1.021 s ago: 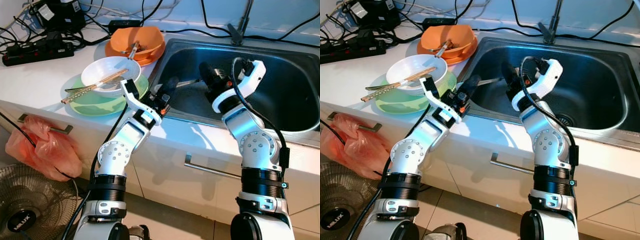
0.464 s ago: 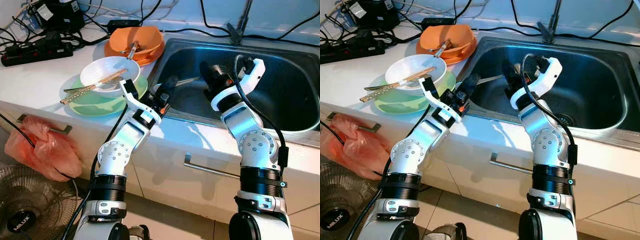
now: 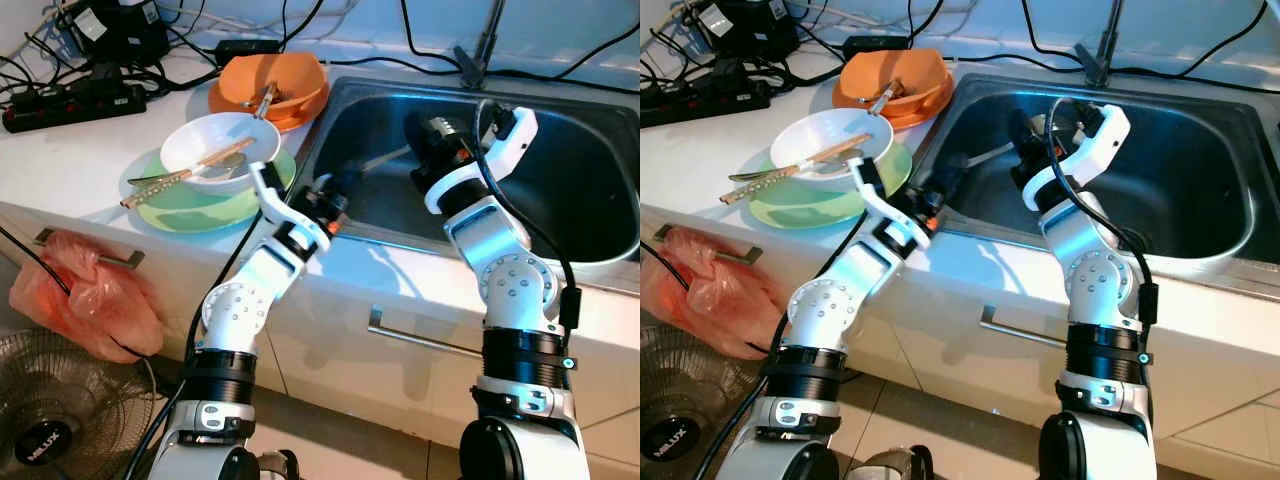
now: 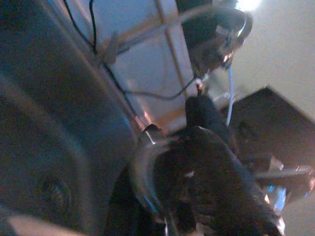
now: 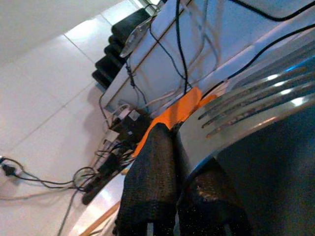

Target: Kitchen organization

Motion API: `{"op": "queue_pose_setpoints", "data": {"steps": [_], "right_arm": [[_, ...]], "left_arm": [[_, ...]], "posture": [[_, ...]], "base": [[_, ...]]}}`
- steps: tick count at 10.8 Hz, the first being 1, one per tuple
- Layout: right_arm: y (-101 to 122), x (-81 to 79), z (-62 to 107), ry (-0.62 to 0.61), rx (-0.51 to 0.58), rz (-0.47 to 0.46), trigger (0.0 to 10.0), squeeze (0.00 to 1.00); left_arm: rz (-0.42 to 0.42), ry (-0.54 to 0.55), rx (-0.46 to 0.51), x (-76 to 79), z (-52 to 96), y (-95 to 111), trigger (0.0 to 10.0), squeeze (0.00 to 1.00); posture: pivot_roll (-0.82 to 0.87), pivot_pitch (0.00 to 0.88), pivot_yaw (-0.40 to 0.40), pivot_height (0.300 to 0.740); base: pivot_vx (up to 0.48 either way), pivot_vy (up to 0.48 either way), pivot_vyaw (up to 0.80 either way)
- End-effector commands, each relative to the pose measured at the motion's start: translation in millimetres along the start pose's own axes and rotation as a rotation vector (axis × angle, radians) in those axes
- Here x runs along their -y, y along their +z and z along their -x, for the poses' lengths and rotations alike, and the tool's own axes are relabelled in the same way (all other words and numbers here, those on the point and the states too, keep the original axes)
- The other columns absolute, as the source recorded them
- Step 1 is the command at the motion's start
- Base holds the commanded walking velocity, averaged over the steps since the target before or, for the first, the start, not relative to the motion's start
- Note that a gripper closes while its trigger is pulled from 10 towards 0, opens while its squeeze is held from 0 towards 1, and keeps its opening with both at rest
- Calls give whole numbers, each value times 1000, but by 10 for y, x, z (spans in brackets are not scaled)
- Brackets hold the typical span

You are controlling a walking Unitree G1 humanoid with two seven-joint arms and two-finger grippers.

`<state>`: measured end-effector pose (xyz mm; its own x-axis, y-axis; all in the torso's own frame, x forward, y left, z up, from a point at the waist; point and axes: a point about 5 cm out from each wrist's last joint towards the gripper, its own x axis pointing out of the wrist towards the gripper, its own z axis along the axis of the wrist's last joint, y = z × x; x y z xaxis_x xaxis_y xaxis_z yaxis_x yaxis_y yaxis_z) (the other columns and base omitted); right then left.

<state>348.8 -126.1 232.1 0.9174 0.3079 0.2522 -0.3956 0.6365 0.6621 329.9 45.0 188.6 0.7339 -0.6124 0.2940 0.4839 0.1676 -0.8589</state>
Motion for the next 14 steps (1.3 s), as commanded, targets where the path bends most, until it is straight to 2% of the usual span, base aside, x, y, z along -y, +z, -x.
{"op": "queue_pose_setpoints", "data": {"steps": [1, 3, 6, 7, 8, 9, 10, 11, 12, 13, 14], "right_arm": [[43, -29, -35, 0, 15, 24, 0, 0], [69, -18, -56, -6, 25, 43, 0, 0], [111, 38, -82, -42, 55, 102, 0, 0], [151, 75, -96, -75, 84, 160, 0, 0], [244, 145, -128, -107, 110, 283, 0, 0], [333, 192, -165, -98, 113, 367, 0, 0], [380, 217, -182, -92, 108, 412, 0, 0], [446, 300, -195, -90, 70, 530, 0, 0], [465, 424, -183, -120, 29, 593, 0, 0], [478, 480, -178, -124, 14, 611, 0, 0], [489, 595, -167, -154, -32, 668, 0, 0]], "left_arm": [[20, -145, -44, 373, -262, -179, 10000, 1000], [7, -174, -50, 433, -267, -167, 10000, 1000], [-182, -170, -96, 490, -260, -143, 10000, 1000], [-297, -153, -125, 491, -230, -130, 10000, 1000], [-466, -125, -150, 441, -155, -105, 10000, 1000], [-560, -94, -165, 378, -96, -96, 10000, 1000], [-611, -85, -178, 351, -64, -91, 10000, 1000], [-723, -63, -211, 285, 9, -68, 10000, 1000], [-778, -54, -238, 236, 85, -36, 10000, 1000], [-802, -38, -252, 206, 131, -13, 10000, 1000], [-823, -29, -265, 170, 199, 36, 10000, 1000]], "posture": [[21, 81, 85, 740], [22, 81, 88, 740], [27, 82, 87, 740], [34, 82, 90, 740], [43, 84, 92, 740], [48, 85, 94, 740], [58, 86, 95, 740], [67, 87, 95, 740], [71, 89, 94, 740], [72, 91, 95, 740], [75, 96, 95, 740]], "base": [[0, 0, 0], [0, 0, 0], [0, 0, 0], [0, 0, 0], [0, 0, 0], [0, 0, 0], [0, 0, 0], [0, 0, 0], [0, 0, 0], [0, 0, 0], [0, 0, 0]]}}
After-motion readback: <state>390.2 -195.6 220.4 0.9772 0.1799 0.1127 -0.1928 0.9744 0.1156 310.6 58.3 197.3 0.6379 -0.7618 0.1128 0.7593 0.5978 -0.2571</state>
